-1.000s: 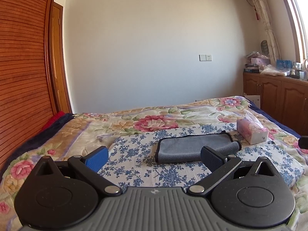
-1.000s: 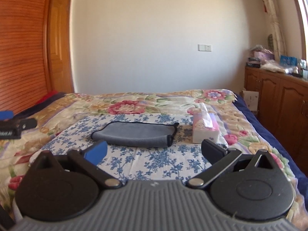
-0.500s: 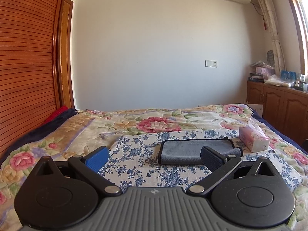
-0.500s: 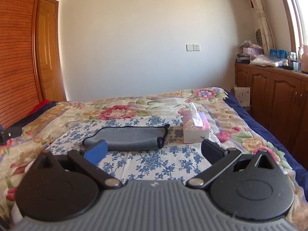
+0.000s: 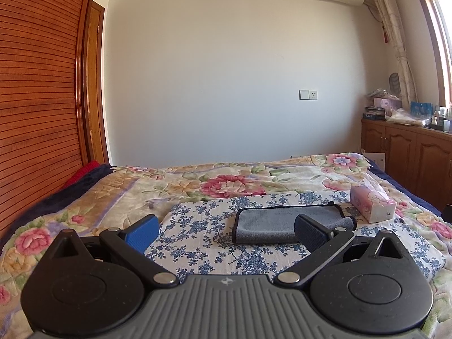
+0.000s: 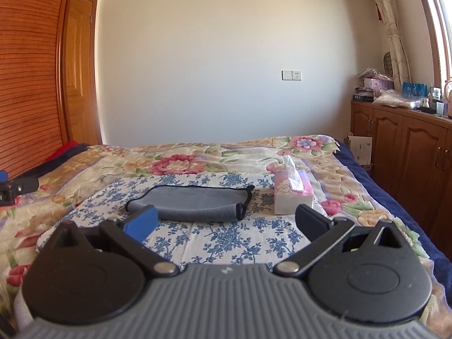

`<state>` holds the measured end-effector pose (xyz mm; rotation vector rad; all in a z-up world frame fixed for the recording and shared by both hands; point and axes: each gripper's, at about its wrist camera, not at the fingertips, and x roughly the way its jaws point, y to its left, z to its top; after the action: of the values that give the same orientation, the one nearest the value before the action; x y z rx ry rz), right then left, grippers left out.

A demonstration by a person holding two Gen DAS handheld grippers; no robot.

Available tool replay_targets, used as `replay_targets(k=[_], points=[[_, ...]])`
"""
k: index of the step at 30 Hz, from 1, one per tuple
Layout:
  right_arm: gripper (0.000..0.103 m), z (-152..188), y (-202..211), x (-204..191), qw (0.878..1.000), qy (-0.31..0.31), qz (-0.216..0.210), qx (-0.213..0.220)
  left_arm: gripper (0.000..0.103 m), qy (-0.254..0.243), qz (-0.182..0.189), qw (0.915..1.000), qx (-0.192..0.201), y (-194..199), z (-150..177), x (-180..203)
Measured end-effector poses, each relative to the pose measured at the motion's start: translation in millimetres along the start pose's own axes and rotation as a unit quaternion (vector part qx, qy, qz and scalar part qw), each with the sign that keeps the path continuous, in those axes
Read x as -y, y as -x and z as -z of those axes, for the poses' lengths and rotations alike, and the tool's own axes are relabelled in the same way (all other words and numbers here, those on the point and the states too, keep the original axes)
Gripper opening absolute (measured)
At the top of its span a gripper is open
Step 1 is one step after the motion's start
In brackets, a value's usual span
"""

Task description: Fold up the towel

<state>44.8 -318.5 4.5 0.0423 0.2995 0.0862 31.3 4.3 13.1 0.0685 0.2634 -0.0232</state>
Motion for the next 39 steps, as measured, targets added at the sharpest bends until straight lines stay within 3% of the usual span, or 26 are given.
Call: replay_targets(k=[39], points=[[0.103, -1.4, 0.7, 0.5, 1.000, -0.001, 0.002, 0.004, 0.103, -0.012, 0.000, 0.9999, 0.004, -2.0, -0.7, -5.2]])
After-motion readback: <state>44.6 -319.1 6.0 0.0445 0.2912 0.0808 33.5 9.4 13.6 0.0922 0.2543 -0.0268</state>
